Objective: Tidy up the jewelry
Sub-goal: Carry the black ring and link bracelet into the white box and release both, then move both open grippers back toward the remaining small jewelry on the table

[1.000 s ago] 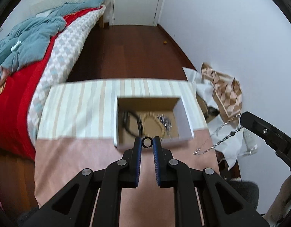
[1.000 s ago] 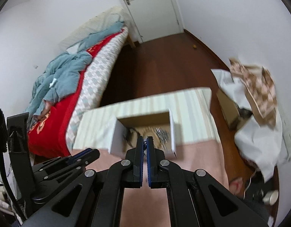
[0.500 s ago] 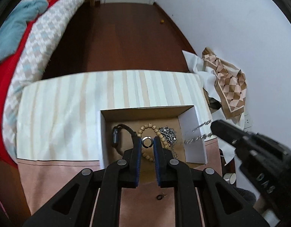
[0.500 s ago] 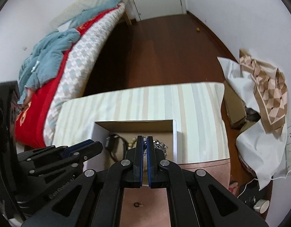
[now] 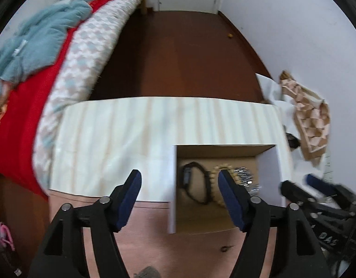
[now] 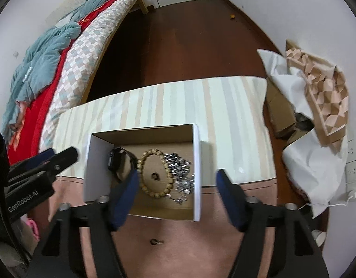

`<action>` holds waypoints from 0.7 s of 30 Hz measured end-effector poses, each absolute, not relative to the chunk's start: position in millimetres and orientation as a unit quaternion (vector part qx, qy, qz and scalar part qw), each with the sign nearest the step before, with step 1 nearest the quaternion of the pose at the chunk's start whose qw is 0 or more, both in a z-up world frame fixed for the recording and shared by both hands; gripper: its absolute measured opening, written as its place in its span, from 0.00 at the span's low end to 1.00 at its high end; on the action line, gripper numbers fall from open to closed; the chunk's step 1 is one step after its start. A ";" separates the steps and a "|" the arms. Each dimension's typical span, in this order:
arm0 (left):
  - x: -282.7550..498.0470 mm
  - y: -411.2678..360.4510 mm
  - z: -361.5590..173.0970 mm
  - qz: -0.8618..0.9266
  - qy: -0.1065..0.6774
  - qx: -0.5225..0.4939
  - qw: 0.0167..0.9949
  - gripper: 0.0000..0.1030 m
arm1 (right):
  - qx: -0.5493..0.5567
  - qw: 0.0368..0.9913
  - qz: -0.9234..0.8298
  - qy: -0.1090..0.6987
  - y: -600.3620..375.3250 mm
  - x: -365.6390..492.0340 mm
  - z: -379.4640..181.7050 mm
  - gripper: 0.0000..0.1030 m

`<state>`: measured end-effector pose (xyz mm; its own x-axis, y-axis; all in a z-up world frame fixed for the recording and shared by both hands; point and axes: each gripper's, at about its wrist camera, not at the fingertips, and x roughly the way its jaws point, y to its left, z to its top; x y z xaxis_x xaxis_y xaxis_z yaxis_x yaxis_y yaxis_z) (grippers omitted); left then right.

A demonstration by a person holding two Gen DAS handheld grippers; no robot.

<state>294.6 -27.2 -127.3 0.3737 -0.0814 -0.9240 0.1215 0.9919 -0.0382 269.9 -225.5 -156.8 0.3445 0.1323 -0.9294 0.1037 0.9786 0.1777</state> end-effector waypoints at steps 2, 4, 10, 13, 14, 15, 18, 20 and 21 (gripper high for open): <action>285.9 -21.3 -124.9 -0.044 0.542 0.032 0.839 0.84 | 0.077 0.819 -0.009 0.569 -222.9 265.5 -153.9 0.88; 276.8 -17.3 -124.7 -0.028 0.535 0.045 0.843 0.91 | 0.049 0.821 -0.029 0.569 -219.4 259.4 -153.6 0.94; 256.2 -12.7 -123.4 -0.009 0.520 0.066 0.852 0.99 | 0.028 0.818 -0.048 0.573 -213.8 244.2 -158.1 0.98; 246.8 -9.8 -119.0 -0.008 0.516 0.066 0.854 0.99 | 0.025 0.821 -0.051 0.568 -211.2 236.2 -154.2 0.98; 242.6 -9.0 -116.0 -0.009 0.512 0.066 0.857 0.99 | 0.022 0.823 -0.053 0.565 -210.4 232.9 -151.2 0.98; 239.1 -9.2 -112.5 -0.008 0.507 0.067 0.859 0.99 | 0.021 0.825 -0.055 0.562 -209.5 229.9 -148.0 0.98; 228.1 -7.9 -102.0 -0.006 0.496 0.067 0.866 0.99 | 0.018 0.832 -0.056 0.552 -206.0 220.2 -136.0 0.98; 220.6 -7.1 -94.4 -0.003 0.488 0.067 0.870 0.99 | 0.015 0.837 -0.055 0.544 -203.2 212.7 -127.3 0.98; 216.3 -6.3 -90.3 -0.002 0.483 0.066 0.873 0.99 | 0.014 0.840 -0.056 0.540 -202.1 208.2 -122.1 0.98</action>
<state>216.3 -6.3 -90.3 0.5331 0.0609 -0.8438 0.0675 0.9912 0.1142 208.2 -202.1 -122.1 0.4102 -0.0785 -0.9086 0.1083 0.9934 -0.0369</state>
